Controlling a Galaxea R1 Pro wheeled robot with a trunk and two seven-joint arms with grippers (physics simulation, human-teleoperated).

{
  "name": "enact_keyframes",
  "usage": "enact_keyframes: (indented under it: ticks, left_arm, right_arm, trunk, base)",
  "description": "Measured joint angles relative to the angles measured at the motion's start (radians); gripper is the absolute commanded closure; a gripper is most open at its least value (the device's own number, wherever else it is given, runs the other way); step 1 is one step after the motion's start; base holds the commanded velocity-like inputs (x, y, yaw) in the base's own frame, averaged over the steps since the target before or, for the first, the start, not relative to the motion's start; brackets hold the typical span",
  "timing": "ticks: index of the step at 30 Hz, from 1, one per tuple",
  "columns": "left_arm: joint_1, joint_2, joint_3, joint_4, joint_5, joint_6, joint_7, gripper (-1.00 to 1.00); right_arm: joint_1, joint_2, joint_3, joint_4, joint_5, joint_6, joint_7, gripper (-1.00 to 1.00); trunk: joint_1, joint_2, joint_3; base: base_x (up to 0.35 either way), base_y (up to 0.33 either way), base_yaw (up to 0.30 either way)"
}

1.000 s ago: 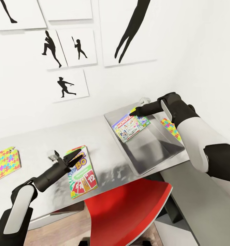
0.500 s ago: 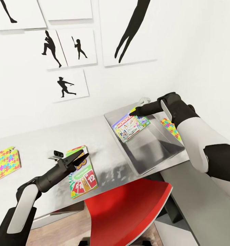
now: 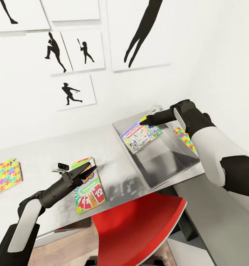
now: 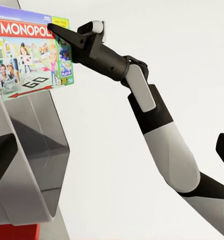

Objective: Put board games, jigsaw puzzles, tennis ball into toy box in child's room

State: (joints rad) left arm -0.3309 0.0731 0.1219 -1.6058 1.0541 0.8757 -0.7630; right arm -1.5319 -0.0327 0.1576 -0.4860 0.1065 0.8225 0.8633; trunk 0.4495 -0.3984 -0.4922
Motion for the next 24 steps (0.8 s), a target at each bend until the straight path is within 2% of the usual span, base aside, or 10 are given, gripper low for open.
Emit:
enact_keyframes:
  ticks: [13,24]
  left_arm:
    - [-0.002,0.0,-0.001,0.0,-0.005,0.0,0.001,-1.0]
    - [-0.003,0.001,-0.001,0.0,-0.008,0.0,0.002,-1.0]
  right_arm:
    - [-0.002,-0.001,0.0,-0.002,0.0,-0.004,-0.002,1.0]
    - [-0.003,-0.005,-0.004,-0.008,-0.001,-0.038,-0.004,1.0]
  trunk:
    - [0.0,0.0,-0.006]
    - [0.0,0.0,-0.007]
  base:
    - [0.0,0.0,0.0]
    - [0.0,0.0,0.0]
